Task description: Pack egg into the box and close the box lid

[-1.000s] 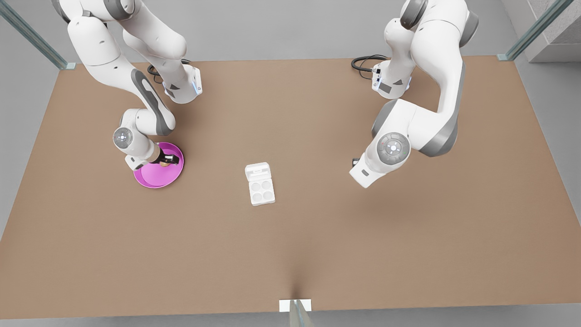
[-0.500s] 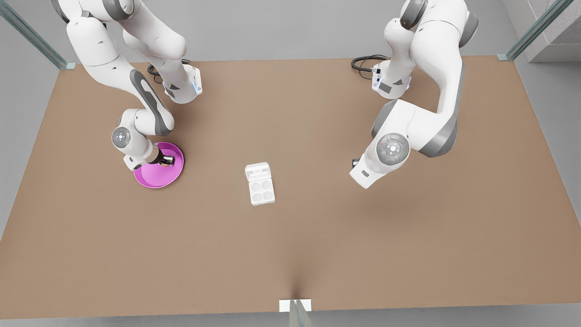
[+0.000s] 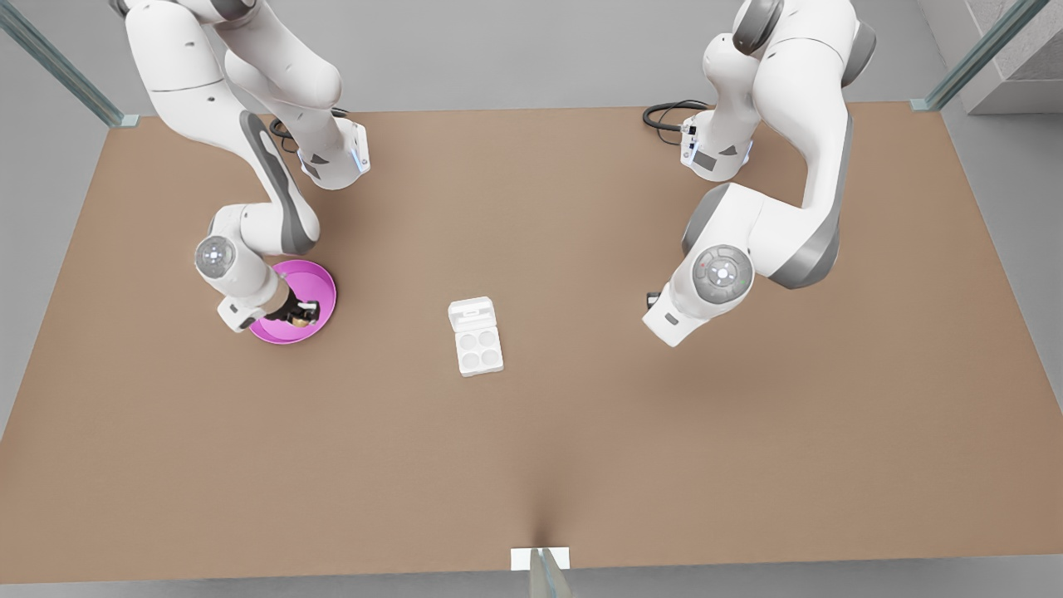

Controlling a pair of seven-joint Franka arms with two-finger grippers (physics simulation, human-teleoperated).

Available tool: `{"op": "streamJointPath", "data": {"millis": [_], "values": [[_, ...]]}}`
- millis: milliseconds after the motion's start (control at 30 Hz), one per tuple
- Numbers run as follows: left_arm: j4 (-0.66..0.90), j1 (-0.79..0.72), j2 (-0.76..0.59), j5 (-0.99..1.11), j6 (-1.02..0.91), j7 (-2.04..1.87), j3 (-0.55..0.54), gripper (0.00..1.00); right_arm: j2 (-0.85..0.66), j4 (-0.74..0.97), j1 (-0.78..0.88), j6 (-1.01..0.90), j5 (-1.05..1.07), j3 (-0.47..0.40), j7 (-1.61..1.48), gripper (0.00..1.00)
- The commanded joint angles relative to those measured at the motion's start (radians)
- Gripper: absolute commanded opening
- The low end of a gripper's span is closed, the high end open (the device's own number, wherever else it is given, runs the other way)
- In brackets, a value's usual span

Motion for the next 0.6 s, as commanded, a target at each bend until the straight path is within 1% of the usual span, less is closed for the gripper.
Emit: {"op": "streamJointPath", "data": {"millis": [0,33,133,233,267,300,400,433,467,567], "values": [[0.0,-0.001,-0.002,0.0,-0.001,-0.005,0.0,0.21,0.021,0.058,0.075,-0.145,0.005,0.008,0.2,0.48],[0.0,-0.001,-0.003,0.0,-0.004,-0.007,0.0,0.21,0.03,0.096,0.122,-0.174,0.029,0.007,0.237,0.48],[0.0,-0.001,-0.003,0.0,0.001,-0.008,0.0,0.21,0.119,0.254,0.259,-0.272,0.045,-0.004,0.381,0.48],[0.0,0.001,0.0,0.0,0.004,-0.008,0.001,0.21,0.218,0.403,0.335,-0.324,0.066,-0.022,0.47,0.49],[0.0,0.001,0.0,0.0,0.004,-0.008,0.001,0.21,0.222,0.424,0.42,-0.333,0.092,-0.097,0.471,0.49],[0.0,0.001,0.0,0.0,0.004,-0.008,0.001,0.21,0.231,0.446,0.489,-0.335,0.117,-0.149,0.493,0.49],[0.0,0.002,-0.002,0.0,0.001,-0.007,0.001,0.21,0.289,0.552,0.569,-0.373,0.129,-0.177,0.553,0.49],[0.0,0.001,-0.003,0.0,-0.003,-0.008,0.001,0.21,0.301,0.575,0.658,-0.389,0.151,-0.254,0.557,0.49],[0.0,0.001,-0.003,0.0,-0.003,-0.008,0.001,0.21,0.311,0.59,0.713,-0.393,0.167,-0.291,0.565,0.49],[-0.001,0.002,0.0,0.002,0.002,-0.008,0.001,0.21,0.354,0.654,0.808,-0.413,0.186,-0.337,0.62,0.49]]}}
